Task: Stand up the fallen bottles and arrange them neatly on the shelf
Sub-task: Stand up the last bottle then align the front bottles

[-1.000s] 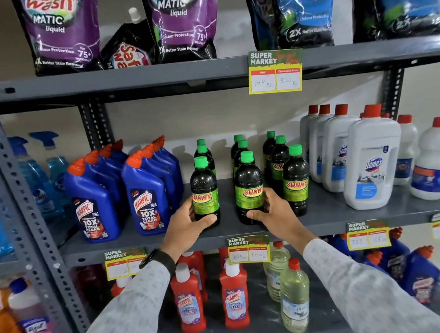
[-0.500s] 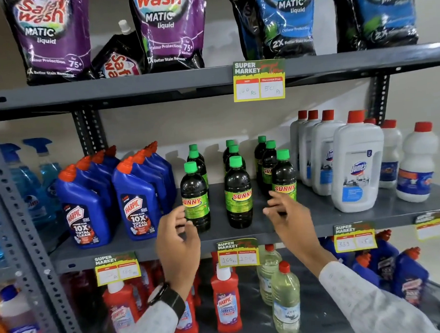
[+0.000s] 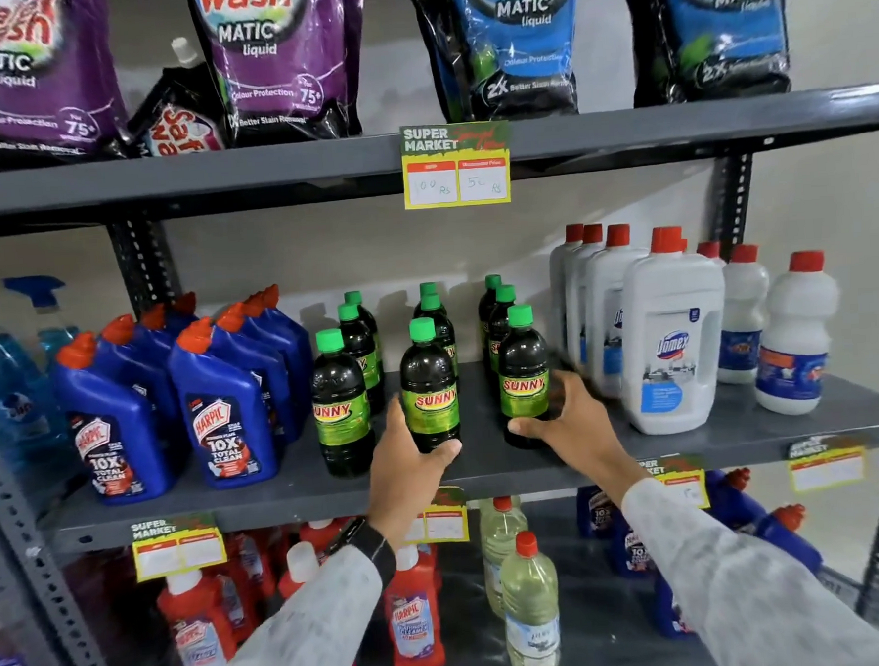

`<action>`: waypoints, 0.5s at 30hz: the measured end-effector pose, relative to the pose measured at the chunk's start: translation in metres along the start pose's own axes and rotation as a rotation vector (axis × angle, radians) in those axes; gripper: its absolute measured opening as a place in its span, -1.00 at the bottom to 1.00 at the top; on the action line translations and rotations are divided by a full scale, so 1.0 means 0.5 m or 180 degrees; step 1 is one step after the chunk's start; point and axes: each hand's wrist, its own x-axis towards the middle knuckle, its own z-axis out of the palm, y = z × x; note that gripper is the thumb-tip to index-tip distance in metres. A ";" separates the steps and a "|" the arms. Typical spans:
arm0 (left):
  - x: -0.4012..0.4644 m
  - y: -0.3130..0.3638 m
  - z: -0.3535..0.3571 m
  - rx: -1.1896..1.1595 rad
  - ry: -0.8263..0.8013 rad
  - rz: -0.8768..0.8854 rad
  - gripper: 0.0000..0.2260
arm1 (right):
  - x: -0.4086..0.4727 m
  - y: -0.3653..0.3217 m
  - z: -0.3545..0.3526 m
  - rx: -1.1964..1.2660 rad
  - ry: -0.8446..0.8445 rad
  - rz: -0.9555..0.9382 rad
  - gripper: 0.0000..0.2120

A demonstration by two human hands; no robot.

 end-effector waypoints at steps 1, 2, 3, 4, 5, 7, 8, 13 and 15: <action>0.006 -0.002 0.002 -0.0037 0.0004 0.0022 -0.21 | 0.002 0.001 0.000 0.0007 -0.0020 -0.0021 -0.11; 0.010 -0.005 0.004 -0.0076 0.0025 0.0030 -0.24 | 0.004 0.003 0.000 -0.0002 -0.0034 -0.0039 -0.14; 0.012 -0.009 0.005 -0.0101 0.0059 0.0036 -0.26 | 0.005 0.005 0.000 -0.0018 -0.0041 -0.0058 -0.17; 0.014 -0.013 0.006 -0.0100 0.0096 0.0044 -0.27 | 0.005 0.006 0.000 -0.0026 -0.0043 -0.0074 -0.19; 0.014 -0.017 0.008 -0.0088 0.0119 0.0055 -0.28 | 0.005 0.008 -0.002 -0.0033 -0.0046 -0.0082 -0.21; 0.017 -0.021 0.010 -0.0104 0.0100 0.0061 -0.27 | 0.005 0.010 -0.007 -0.0072 -0.0059 -0.0103 -0.23; 0.018 -0.023 0.011 -0.0133 0.0071 0.0056 -0.27 | 0.005 0.012 -0.011 -0.0099 -0.0063 -0.0119 -0.24; 0.023 -0.027 0.021 -0.0197 0.0040 0.0071 -0.25 | 0.000 0.023 -0.032 -0.0137 -0.0031 -0.0156 -0.24; 0.023 -0.029 0.021 -0.0195 0.0050 0.0070 -0.24 | -0.003 0.026 -0.037 -0.0149 -0.0027 -0.0201 -0.26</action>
